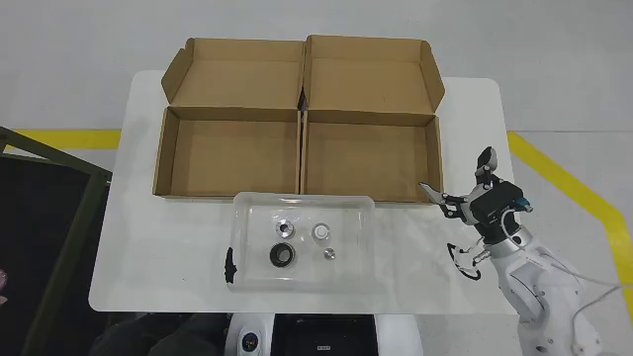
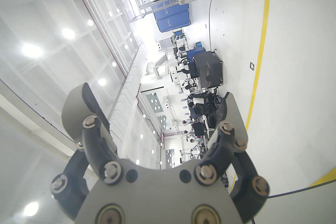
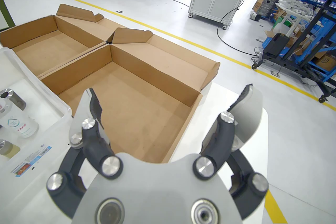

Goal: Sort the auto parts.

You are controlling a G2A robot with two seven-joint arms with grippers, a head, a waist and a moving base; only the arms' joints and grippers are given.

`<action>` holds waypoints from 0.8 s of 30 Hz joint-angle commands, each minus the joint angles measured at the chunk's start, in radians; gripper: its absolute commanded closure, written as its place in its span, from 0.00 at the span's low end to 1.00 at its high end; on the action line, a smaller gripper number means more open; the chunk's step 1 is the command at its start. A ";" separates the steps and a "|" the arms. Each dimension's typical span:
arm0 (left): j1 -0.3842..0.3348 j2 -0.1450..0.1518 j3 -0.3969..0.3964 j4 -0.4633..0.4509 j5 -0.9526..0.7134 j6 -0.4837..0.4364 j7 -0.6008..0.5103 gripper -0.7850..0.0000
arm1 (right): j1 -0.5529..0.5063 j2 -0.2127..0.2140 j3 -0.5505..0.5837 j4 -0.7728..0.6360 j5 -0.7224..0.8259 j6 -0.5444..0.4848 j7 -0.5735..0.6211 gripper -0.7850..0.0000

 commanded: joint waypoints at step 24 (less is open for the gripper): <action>0.000 0.000 0.000 0.000 0.000 0.000 0.000 0.00 | 0.036 0.008 -0.025 -0.001 0.013 -0.091 0.095 0.00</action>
